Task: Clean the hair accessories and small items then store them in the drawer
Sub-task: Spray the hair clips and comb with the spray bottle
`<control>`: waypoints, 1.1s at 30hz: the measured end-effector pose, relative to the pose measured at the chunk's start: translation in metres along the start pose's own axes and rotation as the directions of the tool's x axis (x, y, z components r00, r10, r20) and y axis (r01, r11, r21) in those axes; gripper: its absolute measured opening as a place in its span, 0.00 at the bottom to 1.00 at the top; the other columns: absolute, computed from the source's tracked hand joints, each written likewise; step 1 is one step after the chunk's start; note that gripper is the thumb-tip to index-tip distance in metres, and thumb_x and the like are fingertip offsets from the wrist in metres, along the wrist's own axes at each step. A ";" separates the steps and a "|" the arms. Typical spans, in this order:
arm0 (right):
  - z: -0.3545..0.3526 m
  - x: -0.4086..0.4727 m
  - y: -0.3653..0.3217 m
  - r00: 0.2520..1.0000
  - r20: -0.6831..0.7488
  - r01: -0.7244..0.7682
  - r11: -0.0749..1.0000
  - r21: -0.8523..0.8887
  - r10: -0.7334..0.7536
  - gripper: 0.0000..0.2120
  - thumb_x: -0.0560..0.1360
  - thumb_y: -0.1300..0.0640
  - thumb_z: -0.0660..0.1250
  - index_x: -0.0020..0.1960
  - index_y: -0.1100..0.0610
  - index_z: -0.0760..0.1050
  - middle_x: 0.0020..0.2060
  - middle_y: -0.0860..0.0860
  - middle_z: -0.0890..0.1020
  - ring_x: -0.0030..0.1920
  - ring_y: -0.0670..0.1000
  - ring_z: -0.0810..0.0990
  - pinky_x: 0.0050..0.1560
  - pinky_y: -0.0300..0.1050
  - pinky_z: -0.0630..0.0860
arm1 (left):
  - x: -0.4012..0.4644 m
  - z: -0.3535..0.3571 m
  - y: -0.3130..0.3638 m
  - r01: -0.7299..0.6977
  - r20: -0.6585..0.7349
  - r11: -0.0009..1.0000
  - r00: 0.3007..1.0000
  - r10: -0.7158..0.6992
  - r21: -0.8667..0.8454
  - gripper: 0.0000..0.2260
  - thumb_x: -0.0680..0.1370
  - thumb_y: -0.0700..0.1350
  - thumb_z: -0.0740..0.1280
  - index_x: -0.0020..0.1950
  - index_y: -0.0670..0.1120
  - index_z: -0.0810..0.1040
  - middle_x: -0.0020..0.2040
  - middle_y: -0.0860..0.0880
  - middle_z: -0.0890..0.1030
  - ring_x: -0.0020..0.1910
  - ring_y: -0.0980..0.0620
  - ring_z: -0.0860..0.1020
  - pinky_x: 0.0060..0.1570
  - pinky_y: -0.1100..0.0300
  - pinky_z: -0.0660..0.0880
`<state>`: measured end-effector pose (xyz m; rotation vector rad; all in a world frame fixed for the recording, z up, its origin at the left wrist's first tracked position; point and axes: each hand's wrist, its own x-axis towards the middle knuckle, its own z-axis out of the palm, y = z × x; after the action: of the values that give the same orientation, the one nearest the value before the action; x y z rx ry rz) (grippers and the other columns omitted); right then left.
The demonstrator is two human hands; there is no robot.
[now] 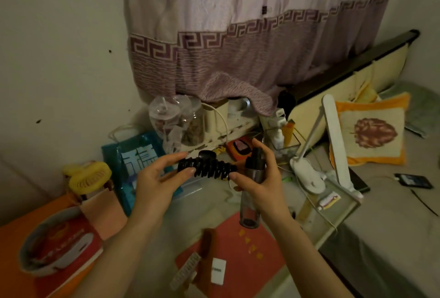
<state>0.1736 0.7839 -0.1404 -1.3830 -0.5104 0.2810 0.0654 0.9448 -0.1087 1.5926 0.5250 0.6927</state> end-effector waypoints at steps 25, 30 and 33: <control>-0.184 0.040 0.173 0.920 -0.007 -0.383 0.896 -0.226 0.392 0.35 0.66 0.68 0.76 0.66 0.48 0.66 0.48 0.35 0.79 0.48 0.42 0.81 0.46 0.47 0.82 | 0.030 0.183 -0.172 0.511 0.049 0.849 0.853 -0.520 0.134 0.11 0.71 0.35 0.72 0.51 0.47 0.83 0.47 0.51 0.84 0.46 0.54 0.83 0.48 0.58 0.80; -0.181 0.021 0.194 0.908 -0.153 -0.419 0.868 -0.267 0.391 0.34 0.63 0.58 0.77 0.65 0.46 0.68 0.56 0.45 0.78 0.56 0.55 0.80 0.57 0.47 0.78 | 0.023 0.184 -0.200 0.506 0.115 0.849 0.844 -0.524 0.155 0.14 0.70 0.31 0.71 0.46 0.49 0.82 0.41 0.61 0.84 0.44 0.61 0.82 0.41 0.70 0.76; -0.178 0.006 0.208 0.879 -0.206 -0.469 0.859 -0.206 0.430 0.36 0.63 0.59 0.77 0.68 0.54 0.67 0.59 0.49 0.77 0.58 0.53 0.79 0.59 0.50 0.78 | 0.019 0.183 -0.221 0.559 0.119 0.814 0.808 -0.578 0.156 0.15 0.69 0.31 0.72 0.47 0.49 0.82 0.41 0.58 0.84 0.43 0.59 0.82 0.41 0.69 0.77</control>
<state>0.2897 0.6705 -0.3608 -1.7535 -0.0829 0.4989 0.2188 0.8575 -0.3352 1.4680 0.8869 0.0731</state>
